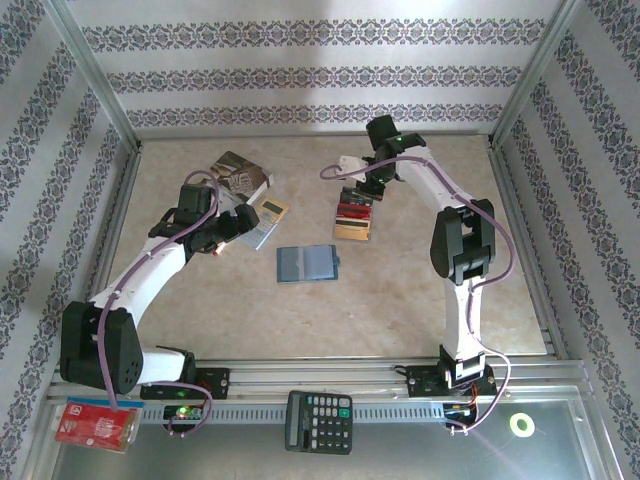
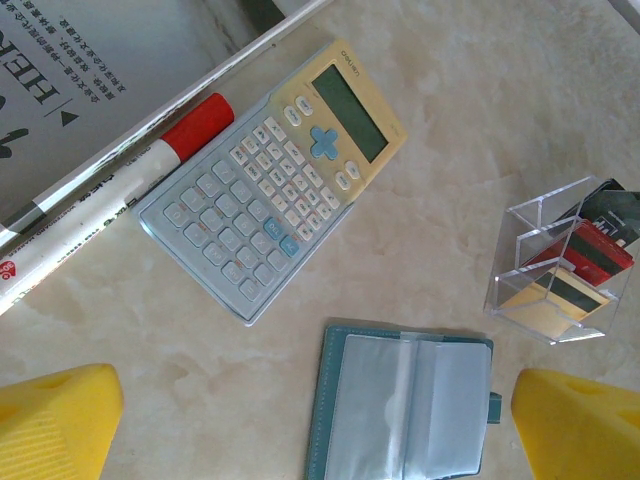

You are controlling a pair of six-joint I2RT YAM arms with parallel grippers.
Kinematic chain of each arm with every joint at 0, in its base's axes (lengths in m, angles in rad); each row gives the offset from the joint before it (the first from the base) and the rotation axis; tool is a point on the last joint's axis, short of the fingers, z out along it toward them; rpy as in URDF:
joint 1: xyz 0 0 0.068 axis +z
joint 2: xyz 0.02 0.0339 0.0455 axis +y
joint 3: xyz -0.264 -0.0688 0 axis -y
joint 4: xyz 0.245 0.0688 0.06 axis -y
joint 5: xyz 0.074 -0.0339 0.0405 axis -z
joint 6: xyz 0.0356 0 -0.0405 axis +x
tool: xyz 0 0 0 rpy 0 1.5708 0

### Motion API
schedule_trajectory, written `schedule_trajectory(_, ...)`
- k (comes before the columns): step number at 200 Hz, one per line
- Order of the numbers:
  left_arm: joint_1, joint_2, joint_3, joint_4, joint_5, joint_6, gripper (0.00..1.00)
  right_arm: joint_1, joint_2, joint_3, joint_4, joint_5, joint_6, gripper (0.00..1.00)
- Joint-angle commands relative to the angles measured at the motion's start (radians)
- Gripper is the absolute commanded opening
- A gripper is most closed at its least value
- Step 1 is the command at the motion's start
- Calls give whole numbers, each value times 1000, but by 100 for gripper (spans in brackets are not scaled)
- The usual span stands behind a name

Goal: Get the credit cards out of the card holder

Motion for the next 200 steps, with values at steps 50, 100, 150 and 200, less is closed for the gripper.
schedule_trajectory(50,11,-11,31,-47,10,29,100,9,10,53,14,31,33,26)
schedule_trajectory(100,11,-24,40,-65,7,39,100,13,-103,-44,115,20,150,28)
schedule_trajectory(150,13,-120,53,-76,-49,19,100,9,-448,-487,608,105,469,36)
schedule_trajectory(200,14,-222,75,-54,-201,62,100,-10,-801,-841,901,379,878,68)
